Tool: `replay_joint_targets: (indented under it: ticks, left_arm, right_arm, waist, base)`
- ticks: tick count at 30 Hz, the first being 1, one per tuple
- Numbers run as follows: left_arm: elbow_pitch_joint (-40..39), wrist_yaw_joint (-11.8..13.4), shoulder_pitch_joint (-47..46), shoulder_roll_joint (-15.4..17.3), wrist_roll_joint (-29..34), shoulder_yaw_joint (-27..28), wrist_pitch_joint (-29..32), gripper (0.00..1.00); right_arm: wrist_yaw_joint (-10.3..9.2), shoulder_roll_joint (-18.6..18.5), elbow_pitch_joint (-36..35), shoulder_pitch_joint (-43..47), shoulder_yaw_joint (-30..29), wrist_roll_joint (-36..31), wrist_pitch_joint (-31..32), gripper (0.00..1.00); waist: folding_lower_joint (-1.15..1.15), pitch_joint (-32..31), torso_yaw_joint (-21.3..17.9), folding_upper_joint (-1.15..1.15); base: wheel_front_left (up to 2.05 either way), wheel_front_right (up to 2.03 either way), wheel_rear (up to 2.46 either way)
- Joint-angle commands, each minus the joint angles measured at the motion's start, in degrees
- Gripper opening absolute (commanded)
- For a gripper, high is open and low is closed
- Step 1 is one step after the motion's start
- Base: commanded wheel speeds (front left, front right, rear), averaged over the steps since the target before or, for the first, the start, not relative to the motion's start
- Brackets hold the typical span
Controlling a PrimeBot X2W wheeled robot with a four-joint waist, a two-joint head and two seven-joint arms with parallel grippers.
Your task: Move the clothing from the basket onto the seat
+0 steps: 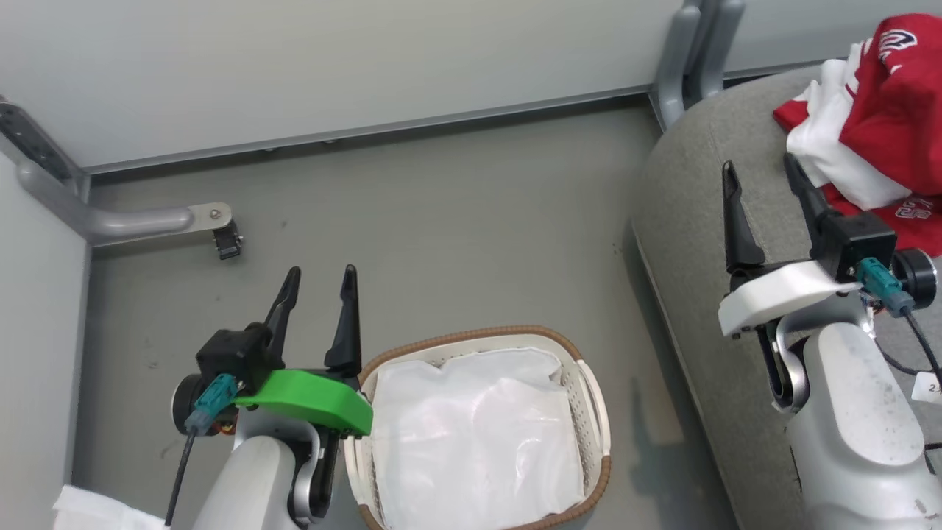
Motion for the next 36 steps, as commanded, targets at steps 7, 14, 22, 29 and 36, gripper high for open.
replay_joint_targets:
  ticks: [7,14,22,29,36]
  left_arm:
    - [-3.48,-0.25,6.32,-0.11,2.15,6.23,-0.03,1.0]
    - [-6.77,-0.69,13.7,-0.23,3.13,10.14,-0.03,1.0]
    - [-8.13,0.35,17.66,-0.28,2.24,10.03,-0.03,1.0]
    - [-8.33,1.18,18.8,-0.28,2.12,10.39,-0.03,1.0]
    - [-7.88,1.34,18.6,-0.28,2.51,10.24,-0.03,1.0]
  right_arm:
    - [-0.08,1.27,-3.66,8.46,2.78,2.75,-0.29,1.0]
    - [-0.08,1.28,-7.44,16.07,5.93,6.28,-0.28,1.0]
    - [-0.08,1.3,-8.49,20.52,4.28,5.5,-0.28,1.0]
    - [-0.08,1.31,-8.48,21.51,3.63,3.63,-0.28,1.0]
    - [-0.08,1.31,-8.13,21.68,3.64,4.23,-0.28,1.0]
  waist:
    - [0.0,-5.44,5.45,0.0]
    - [0.0,-7.37,5.19,0.0]
    - [0.0,-8.69,4.91,0.0]
    - [0.0,-9.08,4.2,0.0]
    - [0.0,-9.11,3.86,0.0]
  base:
    - [0.0,0.0,0.0]
    - [0.0,0.0,0.0]
    - [0.0,0.0,0.0]
    - [0.0,0.0,0.0]
    - [0.0,0.0,0.0]
